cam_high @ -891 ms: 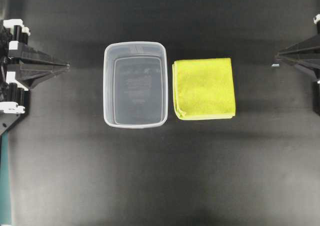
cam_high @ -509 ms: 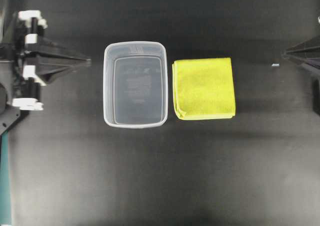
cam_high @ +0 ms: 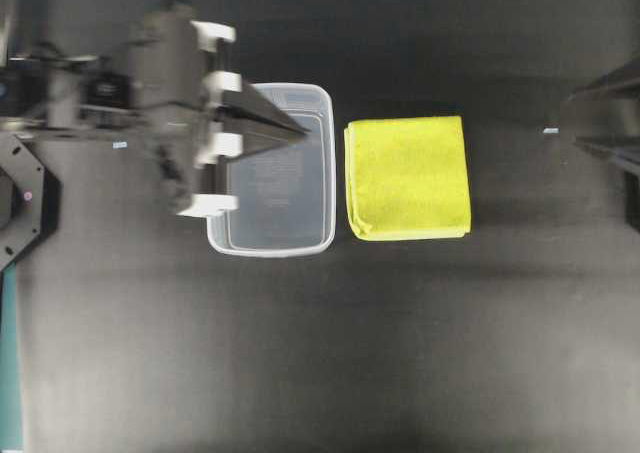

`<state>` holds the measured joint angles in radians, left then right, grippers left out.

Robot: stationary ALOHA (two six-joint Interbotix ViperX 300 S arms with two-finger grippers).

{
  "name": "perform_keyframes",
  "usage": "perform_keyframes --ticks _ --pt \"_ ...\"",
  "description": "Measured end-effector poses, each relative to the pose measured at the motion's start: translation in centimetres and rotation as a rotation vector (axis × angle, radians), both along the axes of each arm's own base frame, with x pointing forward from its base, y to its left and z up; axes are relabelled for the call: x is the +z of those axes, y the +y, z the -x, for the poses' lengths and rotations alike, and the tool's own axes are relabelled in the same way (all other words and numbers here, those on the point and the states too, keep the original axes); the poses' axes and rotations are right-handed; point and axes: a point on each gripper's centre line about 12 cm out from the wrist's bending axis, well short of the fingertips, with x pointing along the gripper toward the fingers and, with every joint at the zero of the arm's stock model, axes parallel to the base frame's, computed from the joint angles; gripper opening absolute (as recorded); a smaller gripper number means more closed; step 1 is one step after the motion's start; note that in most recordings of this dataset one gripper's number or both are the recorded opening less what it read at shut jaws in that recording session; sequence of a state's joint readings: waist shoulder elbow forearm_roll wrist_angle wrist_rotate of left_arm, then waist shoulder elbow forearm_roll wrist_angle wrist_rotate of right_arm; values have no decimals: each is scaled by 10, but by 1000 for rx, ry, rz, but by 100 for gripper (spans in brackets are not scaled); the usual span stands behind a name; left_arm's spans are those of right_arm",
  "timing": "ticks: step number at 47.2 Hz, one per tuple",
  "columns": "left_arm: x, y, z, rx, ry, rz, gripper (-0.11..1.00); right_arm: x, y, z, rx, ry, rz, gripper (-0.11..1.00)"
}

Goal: Place the yellow towel into the container with the left arm.
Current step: 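Move the left gripper over the container toward the yellow towel, then lower the open left gripper onto the yellow towel and close it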

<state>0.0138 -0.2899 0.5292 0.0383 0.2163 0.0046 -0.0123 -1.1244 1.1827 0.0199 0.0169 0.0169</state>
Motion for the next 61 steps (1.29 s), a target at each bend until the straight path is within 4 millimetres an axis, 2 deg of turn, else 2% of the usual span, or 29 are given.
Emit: perform_keyframes --ticks 3,6,9,13,20,23,25,32,45,51,61 --pt "-5 0 -15 2 63 -1 1 1 0 5 -2 8 0 78" --pt "-10 1 -27 6 118 1 4 1 0 8 -2 11 -2 76" --pt "-13 4 -38 12 156 -1 12 3 0 12 -2 1 -2 74" --pt "-19 8 -51 21 202 0 30 6 0 16 -3 -15 0 73" --pt "-30 16 -76 39 265 3 74 11 0 22 -3 -48 -1 73" --pt "-33 18 -88 43 297 4 86 13 0 24 -3 -55 1 73" --pt "-39 19 -96 45 327 2 90 13 0 24 -1 -60 1 73" --pt "-62 21 -119 47 431 3 90 13 0 24 -3 -60 1 73" --pt "-128 25 -160 39 579 -6 90 14 0 25 -3 -64 1 73" --pt "-165 27 -169 21 638 -24 90 14 0 25 -3 -63 1 73" --pt "-203 26 -180 1 686 -38 90 15 0 26 -3 -69 1 73"
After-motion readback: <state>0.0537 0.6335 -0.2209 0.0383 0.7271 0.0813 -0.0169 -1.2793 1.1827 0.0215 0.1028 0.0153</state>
